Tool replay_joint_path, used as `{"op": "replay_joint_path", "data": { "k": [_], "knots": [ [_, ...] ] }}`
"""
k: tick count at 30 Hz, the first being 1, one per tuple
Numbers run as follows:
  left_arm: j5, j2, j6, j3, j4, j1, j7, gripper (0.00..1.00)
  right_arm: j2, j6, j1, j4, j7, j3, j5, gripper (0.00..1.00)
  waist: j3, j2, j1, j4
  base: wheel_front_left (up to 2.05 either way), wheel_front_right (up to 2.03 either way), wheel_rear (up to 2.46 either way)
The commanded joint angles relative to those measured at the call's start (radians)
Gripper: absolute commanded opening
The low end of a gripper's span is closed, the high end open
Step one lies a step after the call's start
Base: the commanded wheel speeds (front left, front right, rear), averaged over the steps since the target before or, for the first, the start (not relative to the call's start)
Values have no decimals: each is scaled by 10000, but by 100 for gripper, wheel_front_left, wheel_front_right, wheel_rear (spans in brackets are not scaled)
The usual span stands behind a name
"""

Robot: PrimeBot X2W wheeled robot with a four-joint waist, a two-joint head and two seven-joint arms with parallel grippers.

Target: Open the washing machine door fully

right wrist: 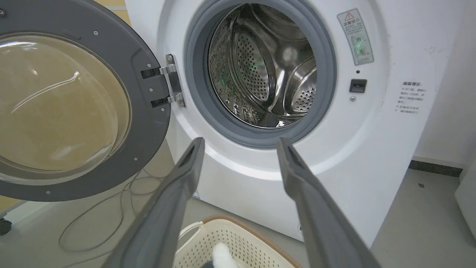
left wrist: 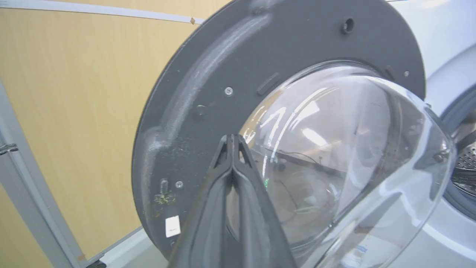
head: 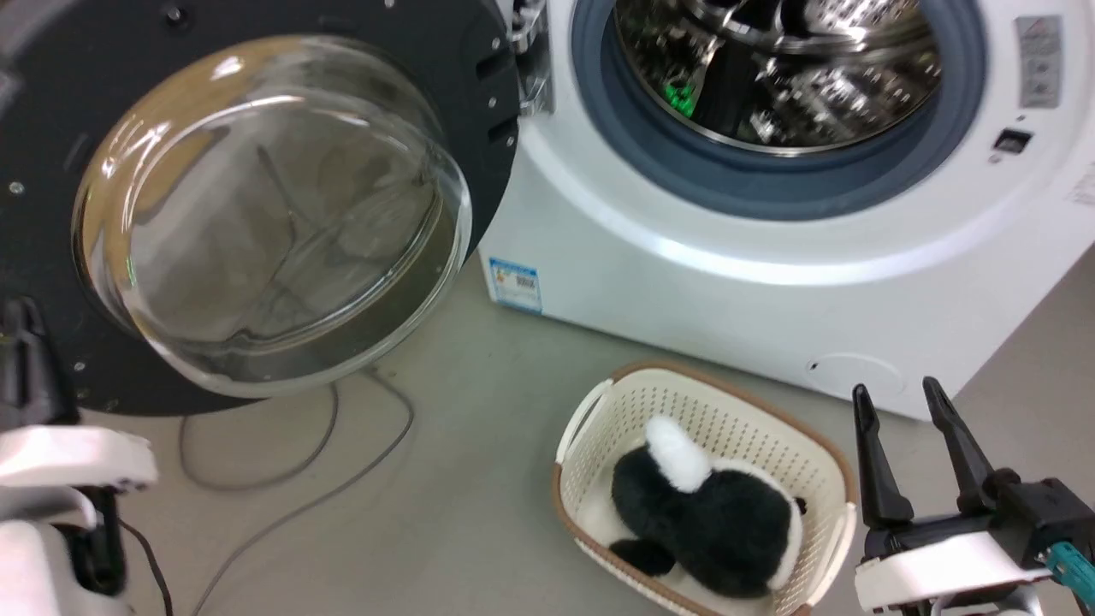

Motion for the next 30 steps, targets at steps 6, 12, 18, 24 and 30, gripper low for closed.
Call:
{"op": "replay_joint_path", "data": {
  "k": [6, 12, 18, 24, 30],
  "knots": [
    [206, -499, -42, -857, -1362, 1375, -44, 0, -1, 8, 399, -385, -44, -80, 209, 100, -712, 0, 1, -603, 0, 0, 0],
    [303, -950, -40, -1317, -2372, 2372, -44, 0, -1, 8, 713, -659, -44, -226, 283, 100, -1090, 0, 1, -1126, 0, 0, 0],
    [236, -1157, -33, -1657, -2714, 3001, -44, 46, -1, 8, 926, -768, -44, -273, 346, 100, -1298, 0, 1, -1693, 0, 0, 0],
    [200, -1241, -33, -2063, -2767, 3303, -44, 100, -1, 8, 1035, -765, -44, -295, 389, 100, -1385, 0, 1, -2120, 0, 0, 0],
    [238, -1334, 39, -2635, -2933, 3770, -44, 100, -1, 8, 1152, -777, -44, -290, 416, 100, -1481, 0, 1, -2601, 0, 0, 0]
  ]
}}
